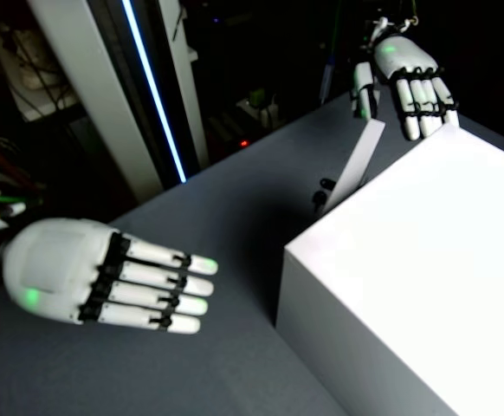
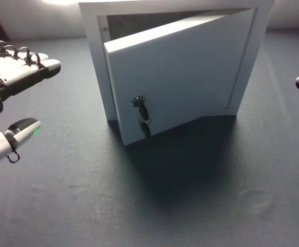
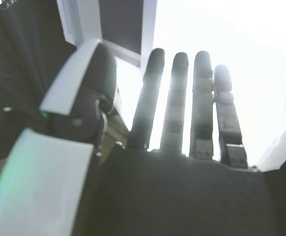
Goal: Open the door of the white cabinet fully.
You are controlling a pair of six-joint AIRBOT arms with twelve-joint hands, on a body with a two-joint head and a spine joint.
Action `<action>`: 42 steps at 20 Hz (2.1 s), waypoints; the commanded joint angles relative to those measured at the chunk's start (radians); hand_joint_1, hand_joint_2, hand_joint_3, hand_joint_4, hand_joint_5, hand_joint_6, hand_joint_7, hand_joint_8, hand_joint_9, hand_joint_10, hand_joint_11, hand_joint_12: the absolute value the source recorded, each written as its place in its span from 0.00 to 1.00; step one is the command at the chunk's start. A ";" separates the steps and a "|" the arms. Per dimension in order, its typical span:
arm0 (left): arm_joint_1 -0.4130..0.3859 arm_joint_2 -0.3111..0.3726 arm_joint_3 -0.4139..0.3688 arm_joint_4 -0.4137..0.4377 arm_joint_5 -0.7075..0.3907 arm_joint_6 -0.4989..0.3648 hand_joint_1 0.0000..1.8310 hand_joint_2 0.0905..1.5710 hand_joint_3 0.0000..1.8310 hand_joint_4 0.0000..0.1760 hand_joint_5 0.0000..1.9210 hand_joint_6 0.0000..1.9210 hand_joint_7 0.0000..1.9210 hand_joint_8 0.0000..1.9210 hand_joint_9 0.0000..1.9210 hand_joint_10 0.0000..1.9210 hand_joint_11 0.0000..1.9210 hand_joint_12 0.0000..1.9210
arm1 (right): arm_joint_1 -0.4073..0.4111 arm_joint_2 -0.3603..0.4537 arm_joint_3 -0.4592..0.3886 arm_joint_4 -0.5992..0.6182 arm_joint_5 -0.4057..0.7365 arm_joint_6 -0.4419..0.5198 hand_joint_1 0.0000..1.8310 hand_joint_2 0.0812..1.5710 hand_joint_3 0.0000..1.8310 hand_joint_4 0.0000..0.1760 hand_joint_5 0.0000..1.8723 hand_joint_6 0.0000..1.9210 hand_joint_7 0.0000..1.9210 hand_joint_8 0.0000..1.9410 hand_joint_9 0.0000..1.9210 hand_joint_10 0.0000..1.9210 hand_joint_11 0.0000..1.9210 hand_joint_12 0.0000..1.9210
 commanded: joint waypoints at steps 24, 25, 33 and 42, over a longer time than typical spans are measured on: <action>-0.155 -0.168 0.091 0.122 0.013 -0.054 0.24 0.92 0.00 0.00 0.11 0.00 0.12 0.00 0.11 0.00 0.00 0.33 | 0.008 -0.010 0.019 0.028 0.110 0.011 0.41 0.88 0.00 0.06 0.20 0.00 0.20 0.00 0.12 0.00 0.12 0.02; -0.156 -0.168 0.092 0.123 0.014 -0.054 0.24 0.93 0.00 0.00 0.11 0.00 0.12 0.00 0.11 0.00 0.00 0.33 | 0.008 -0.011 0.019 0.028 0.110 0.011 0.40 0.88 0.00 0.04 0.21 0.00 0.20 0.00 0.13 0.00 0.12 0.02; -0.179 -0.183 0.103 0.135 0.025 -0.054 0.24 0.93 0.00 0.00 0.10 0.00 0.11 0.00 0.11 0.00 0.00 0.30 | 0.008 -0.018 0.026 0.027 0.107 0.013 0.36 0.89 0.00 0.06 0.22 0.00 0.20 0.00 0.13 0.00 0.13 0.01; -0.193 -0.196 0.083 0.187 0.002 -0.069 0.32 0.91 0.00 0.00 0.10 0.00 0.12 0.00 0.15 0.00 0.04 0.41 | 0.008 -0.019 0.026 0.028 0.104 0.023 0.39 0.88 0.00 0.05 0.21 0.00 0.21 0.00 0.13 0.00 0.13 0.01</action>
